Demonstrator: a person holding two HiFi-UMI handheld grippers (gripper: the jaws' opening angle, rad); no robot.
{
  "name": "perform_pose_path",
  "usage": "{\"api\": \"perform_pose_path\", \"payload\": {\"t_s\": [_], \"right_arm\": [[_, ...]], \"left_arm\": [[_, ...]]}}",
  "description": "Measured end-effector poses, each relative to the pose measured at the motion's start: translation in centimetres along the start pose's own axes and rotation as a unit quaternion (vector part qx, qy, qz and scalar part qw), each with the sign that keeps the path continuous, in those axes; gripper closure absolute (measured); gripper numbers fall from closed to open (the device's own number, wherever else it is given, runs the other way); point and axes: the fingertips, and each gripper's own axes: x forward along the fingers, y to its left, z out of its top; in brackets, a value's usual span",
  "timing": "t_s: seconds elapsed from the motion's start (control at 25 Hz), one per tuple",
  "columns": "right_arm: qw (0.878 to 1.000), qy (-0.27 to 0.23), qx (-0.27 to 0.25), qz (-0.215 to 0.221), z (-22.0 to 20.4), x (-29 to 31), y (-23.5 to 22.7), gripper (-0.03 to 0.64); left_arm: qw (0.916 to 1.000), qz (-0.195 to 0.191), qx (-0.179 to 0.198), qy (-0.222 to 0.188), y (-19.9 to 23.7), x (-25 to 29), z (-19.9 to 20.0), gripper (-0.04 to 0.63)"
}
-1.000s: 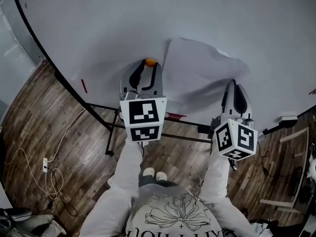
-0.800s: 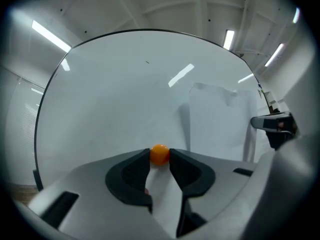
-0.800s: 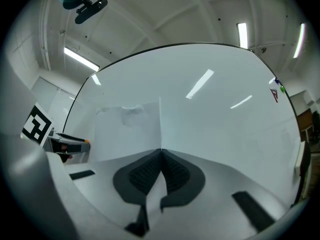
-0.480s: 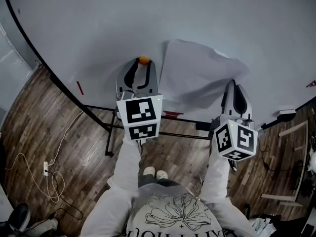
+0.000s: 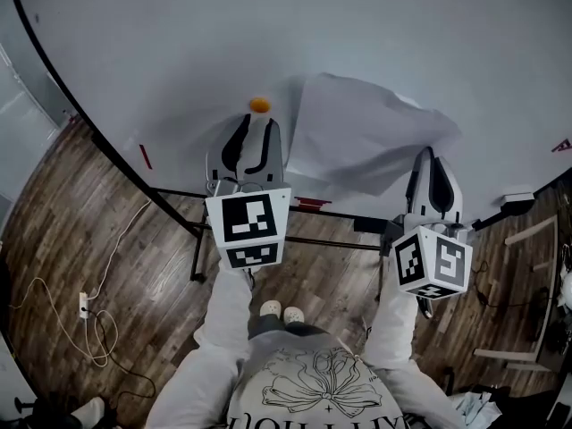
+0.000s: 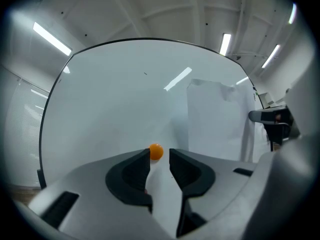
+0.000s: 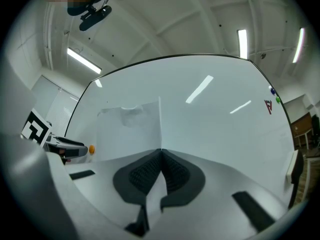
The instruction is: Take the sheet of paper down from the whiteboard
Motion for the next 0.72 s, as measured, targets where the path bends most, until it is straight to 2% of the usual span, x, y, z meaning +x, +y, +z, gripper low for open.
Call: {"api": "perform_pose_path", "payload": {"t_s": [0.72], "right_arm": [[1.000, -0.004, 0.013, 0.018, 0.5, -1.6, 1.6, 0.615]], "left_arm": [[0.9997, 0.011, -0.020, -0.002, 0.5, -4.5, 0.1, 0.502]]}}
